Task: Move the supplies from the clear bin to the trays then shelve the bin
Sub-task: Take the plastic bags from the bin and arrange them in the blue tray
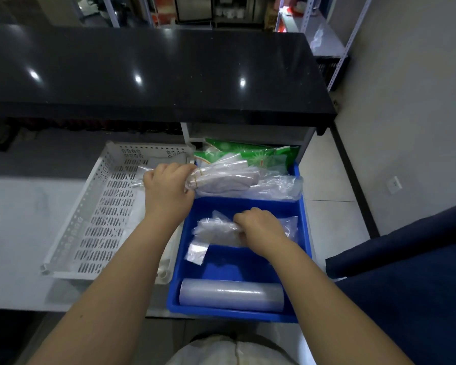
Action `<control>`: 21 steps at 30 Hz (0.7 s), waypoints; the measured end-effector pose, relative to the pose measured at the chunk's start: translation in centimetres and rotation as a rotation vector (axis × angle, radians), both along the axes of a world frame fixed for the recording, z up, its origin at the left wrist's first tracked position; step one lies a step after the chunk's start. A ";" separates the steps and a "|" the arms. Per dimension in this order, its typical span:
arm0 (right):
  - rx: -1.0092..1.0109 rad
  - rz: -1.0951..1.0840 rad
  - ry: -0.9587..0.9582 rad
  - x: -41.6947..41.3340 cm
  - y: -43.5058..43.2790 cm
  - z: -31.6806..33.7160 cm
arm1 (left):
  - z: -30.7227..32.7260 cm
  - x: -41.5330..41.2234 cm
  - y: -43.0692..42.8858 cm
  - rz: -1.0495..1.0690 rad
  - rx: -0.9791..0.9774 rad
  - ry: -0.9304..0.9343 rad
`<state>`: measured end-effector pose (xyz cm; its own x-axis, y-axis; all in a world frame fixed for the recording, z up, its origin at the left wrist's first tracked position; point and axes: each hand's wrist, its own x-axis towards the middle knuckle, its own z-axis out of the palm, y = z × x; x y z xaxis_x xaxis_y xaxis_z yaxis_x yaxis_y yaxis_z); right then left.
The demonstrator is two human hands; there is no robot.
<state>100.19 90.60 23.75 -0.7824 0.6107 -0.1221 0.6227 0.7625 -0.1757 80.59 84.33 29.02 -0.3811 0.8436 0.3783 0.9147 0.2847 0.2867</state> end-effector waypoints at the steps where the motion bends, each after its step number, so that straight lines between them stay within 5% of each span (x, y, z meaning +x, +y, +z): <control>1: 0.032 0.001 0.029 0.2 -0.3 0.5 | 0.3 0.1 -0.1 -0.012 0.000 0.007; 21: 0.210 -0.239 0.239 8.7 -7.7 11.0 | -0.2 6.5 0.1 -0.364 -0.142 -0.059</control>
